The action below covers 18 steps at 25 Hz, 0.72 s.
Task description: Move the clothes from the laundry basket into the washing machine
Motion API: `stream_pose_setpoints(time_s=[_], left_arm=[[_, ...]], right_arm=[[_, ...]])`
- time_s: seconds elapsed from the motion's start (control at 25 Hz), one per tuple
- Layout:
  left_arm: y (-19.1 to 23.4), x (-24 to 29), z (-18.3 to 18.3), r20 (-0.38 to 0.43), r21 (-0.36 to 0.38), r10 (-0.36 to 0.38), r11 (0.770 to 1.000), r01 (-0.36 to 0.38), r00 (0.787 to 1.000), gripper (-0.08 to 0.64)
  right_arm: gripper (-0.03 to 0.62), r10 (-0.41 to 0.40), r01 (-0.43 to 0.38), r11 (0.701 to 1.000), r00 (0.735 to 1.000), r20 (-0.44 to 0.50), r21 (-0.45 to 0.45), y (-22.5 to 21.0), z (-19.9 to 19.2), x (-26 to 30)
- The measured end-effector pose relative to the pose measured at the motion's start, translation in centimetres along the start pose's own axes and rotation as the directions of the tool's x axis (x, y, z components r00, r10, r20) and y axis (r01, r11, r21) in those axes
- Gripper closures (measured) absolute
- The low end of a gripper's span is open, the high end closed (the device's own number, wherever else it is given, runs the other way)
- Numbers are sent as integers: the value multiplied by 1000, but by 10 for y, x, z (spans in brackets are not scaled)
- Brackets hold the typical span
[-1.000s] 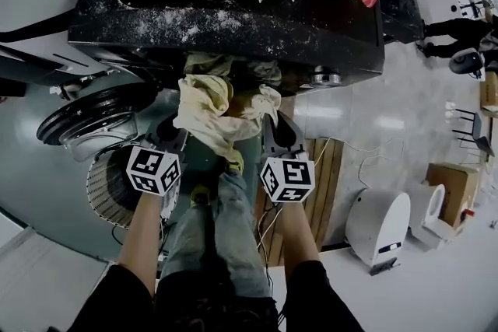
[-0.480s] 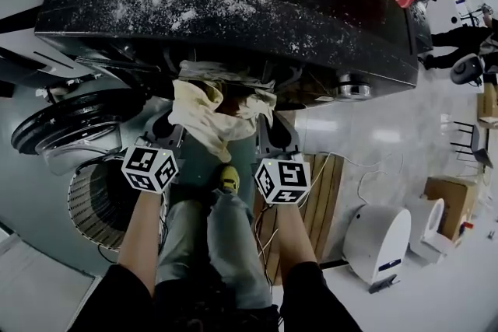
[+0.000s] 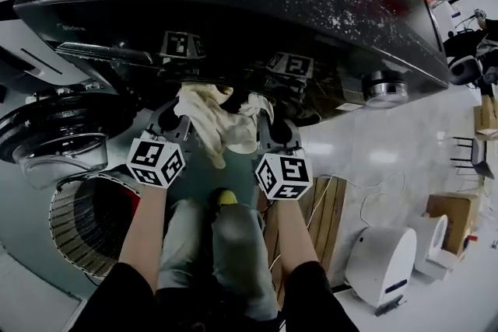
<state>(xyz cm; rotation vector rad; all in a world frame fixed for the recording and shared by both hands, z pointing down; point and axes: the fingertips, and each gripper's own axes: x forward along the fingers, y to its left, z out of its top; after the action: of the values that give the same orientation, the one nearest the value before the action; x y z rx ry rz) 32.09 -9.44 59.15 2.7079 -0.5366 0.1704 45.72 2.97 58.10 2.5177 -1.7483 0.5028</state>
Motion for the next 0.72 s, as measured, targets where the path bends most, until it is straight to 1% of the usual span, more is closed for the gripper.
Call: stream_pose_setpoints(time_s=[0.16, 0.32, 0.52, 0.72], left_arm=[[12, 21, -9, 59, 12, 0, 1000, 0, 998, 506], [19, 42, -9, 96, 43, -20, 999, 16, 995, 506], [31, 65, -11, 121, 47, -15, 999, 9, 992, 506], [43, 84, -10, 129, 88, 9, 996, -21, 992, 505]], right_arm=[[535, 9, -8, 1000, 999, 51, -26, 0, -11, 20], [537, 20, -16, 999, 996, 87, -46, 0, -16, 45], [537, 8, -4, 999, 994, 106, -41, -6, -19, 73], [537, -16, 17, 1000, 993, 113, -9, -14, -22, 97]])
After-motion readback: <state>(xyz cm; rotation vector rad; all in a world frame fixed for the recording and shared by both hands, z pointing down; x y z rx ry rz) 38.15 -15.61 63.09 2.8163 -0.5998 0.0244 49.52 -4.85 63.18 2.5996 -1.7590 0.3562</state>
